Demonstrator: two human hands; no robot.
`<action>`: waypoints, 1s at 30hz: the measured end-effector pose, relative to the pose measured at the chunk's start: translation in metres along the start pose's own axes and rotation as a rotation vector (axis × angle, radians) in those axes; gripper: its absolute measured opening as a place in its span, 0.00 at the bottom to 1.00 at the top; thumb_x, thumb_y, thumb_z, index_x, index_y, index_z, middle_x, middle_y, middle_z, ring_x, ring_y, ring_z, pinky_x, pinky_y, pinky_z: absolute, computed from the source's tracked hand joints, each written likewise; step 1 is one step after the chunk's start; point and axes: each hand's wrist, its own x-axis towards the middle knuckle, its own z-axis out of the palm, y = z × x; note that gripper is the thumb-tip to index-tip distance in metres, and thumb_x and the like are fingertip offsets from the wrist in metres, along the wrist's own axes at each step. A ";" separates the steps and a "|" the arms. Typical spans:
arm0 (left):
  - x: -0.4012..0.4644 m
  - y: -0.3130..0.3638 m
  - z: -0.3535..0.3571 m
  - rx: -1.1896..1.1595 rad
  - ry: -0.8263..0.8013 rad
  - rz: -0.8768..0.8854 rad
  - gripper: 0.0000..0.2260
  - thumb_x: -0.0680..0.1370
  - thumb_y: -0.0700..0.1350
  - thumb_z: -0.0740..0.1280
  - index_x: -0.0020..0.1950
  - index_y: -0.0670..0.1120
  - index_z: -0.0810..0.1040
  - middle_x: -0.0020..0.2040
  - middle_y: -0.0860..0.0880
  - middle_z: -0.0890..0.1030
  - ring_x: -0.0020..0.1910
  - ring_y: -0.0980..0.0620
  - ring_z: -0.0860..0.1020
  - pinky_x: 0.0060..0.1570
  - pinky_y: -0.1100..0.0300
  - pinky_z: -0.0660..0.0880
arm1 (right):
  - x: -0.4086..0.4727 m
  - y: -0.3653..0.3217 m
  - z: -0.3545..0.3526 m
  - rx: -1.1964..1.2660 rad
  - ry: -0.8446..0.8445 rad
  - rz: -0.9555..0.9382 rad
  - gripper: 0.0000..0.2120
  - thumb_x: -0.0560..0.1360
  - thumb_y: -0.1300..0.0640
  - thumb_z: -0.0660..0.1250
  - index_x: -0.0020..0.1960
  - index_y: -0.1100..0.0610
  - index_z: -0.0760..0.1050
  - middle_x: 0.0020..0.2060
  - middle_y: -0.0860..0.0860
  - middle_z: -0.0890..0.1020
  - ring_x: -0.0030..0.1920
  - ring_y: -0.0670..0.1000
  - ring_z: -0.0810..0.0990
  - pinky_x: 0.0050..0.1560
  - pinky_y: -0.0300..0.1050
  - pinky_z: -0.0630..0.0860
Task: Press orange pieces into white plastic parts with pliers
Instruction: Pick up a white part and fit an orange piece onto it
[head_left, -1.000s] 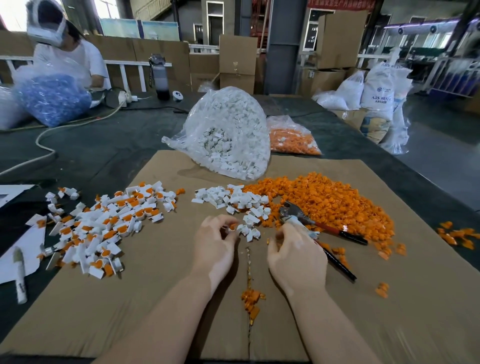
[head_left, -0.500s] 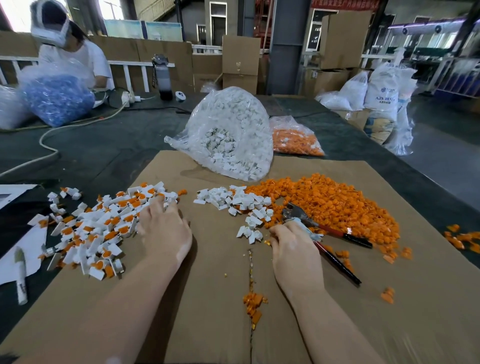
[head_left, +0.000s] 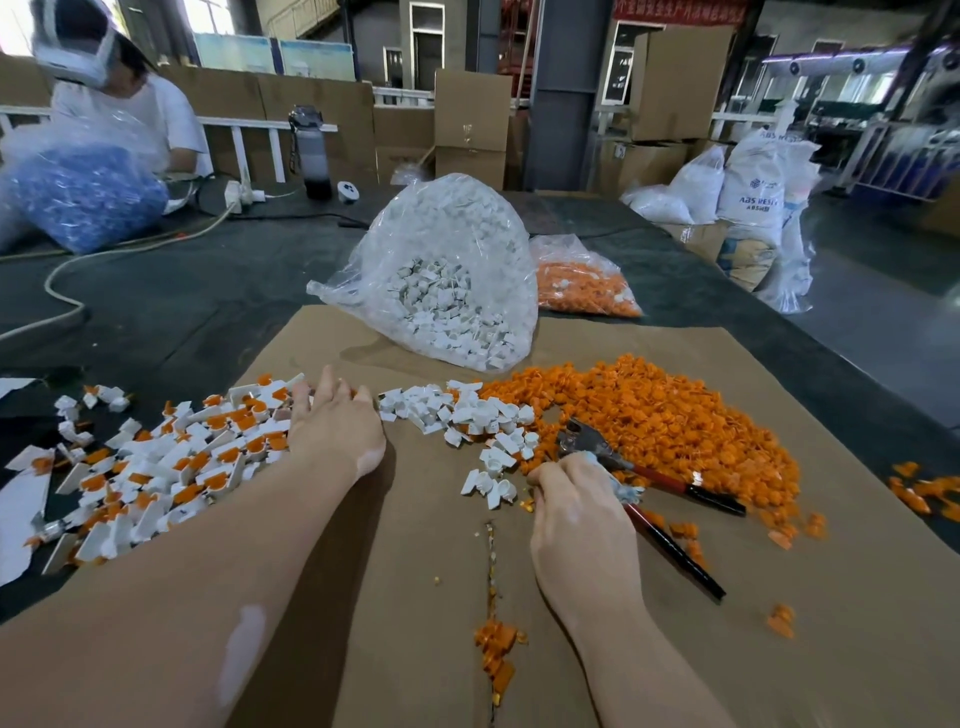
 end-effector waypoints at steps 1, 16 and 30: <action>0.001 0.000 -0.001 0.034 0.009 0.023 0.21 0.78 0.41 0.54 0.72 0.45 0.65 0.73 0.44 0.63 0.76 0.46 0.49 0.72 0.44 0.41 | 0.000 0.000 0.000 -0.004 0.007 -0.006 0.11 0.60 0.75 0.73 0.36 0.62 0.78 0.35 0.55 0.78 0.34 0.55 0.78 0.31 0.46 0.77; -0.060 0.061 0.006 -0.684 0.195 0.155 0.12 0.79 0.39 0.61 0.56 0.49 0.81 0.53 0.47 0.77 0.53 0.48 0.74 0.49 0.61 0.67 | -0.002 0.001 -0.002 0.046 -0.025 0.020 0.09 0.65 0.73 0.69 0.41 0.63 0.80 0.37 0.56 0.79 0.40 0.57 0.78 0.40 0.49 0.77; -0.101 0.069 0.007 -0.917 0.210 0.103 0.06 0.77 0.47 0.67 0.51 0.48 0.80 0.46 0.56 0.69 0.41 0.60 0.70 0.39 0.71 0.61 | -0.003 0.007 0.001 0.036 -0.065 0.112 0.08 0.73 0.66 0.65 0.49 0.61 0.80 0.47 0.55 0.79 0.51 0.56 0.77 0.51 0.47 0.74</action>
